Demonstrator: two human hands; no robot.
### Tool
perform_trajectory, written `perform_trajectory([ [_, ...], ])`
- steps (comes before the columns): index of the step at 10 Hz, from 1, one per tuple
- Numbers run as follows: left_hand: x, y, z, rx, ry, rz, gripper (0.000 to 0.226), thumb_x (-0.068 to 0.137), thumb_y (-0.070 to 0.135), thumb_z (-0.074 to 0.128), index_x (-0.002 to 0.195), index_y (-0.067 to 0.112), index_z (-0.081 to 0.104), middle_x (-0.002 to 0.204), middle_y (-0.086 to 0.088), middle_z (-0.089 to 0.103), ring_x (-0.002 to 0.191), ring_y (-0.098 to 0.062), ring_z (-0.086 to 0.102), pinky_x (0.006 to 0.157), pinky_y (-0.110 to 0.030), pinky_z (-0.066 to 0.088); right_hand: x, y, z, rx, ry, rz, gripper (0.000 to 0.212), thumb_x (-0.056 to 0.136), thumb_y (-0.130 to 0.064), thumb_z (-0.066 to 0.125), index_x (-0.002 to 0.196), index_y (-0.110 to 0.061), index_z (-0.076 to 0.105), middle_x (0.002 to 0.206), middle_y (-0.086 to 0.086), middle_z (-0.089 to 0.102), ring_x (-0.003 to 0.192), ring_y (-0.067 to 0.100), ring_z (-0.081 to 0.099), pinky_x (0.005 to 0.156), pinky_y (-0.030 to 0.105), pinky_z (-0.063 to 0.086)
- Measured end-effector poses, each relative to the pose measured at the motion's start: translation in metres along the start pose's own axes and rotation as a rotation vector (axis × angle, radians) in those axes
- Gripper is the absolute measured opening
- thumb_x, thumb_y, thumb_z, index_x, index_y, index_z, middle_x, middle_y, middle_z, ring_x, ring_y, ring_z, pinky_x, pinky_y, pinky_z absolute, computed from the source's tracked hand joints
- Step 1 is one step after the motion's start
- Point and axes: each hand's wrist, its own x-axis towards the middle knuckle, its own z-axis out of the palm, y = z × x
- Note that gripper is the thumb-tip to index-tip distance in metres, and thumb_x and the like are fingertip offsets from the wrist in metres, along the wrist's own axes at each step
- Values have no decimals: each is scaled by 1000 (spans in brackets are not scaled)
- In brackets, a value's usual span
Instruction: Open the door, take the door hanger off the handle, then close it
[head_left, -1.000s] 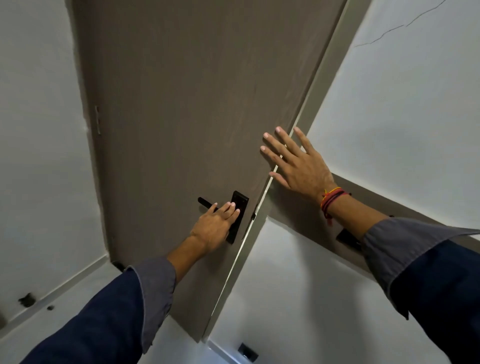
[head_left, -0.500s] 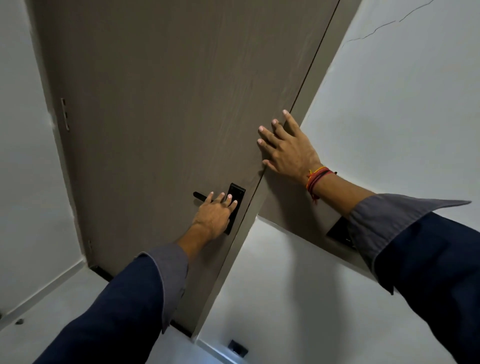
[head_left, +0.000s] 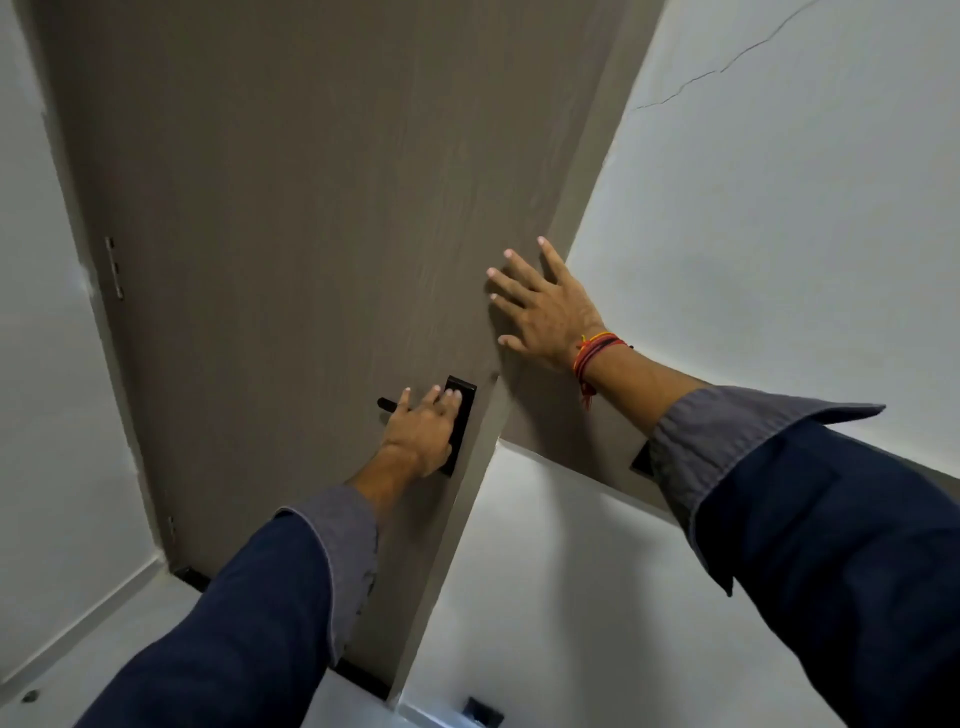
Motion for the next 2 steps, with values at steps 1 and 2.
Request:
perform_trajectory([
  [1, 7, 1, -42, -179, 329, 18, 83, 97, 24, 57, 161, 4, 8, 169, -14, 23, 158, -27, 15, 128, -51, 16, -23, 16, 1, 152, 103, 84, 74, 106, -60, 28, 168, -21, 12, 177, 5, 0, 163, 33, -3, 130, 62, 4],
  [2, 15, 11, -105, -146, 565, 69, 81, 96, 23, 57, 161, 3, 13, 168, -14, 26, 157, -27, 20, 127, -51, 21, -48, 44, -6, 230, 214, 246, 75, 106, -57, 31, 168, -20, 13, 177, 3, 2, 164, 32, 3, 129, 62, 9],
])
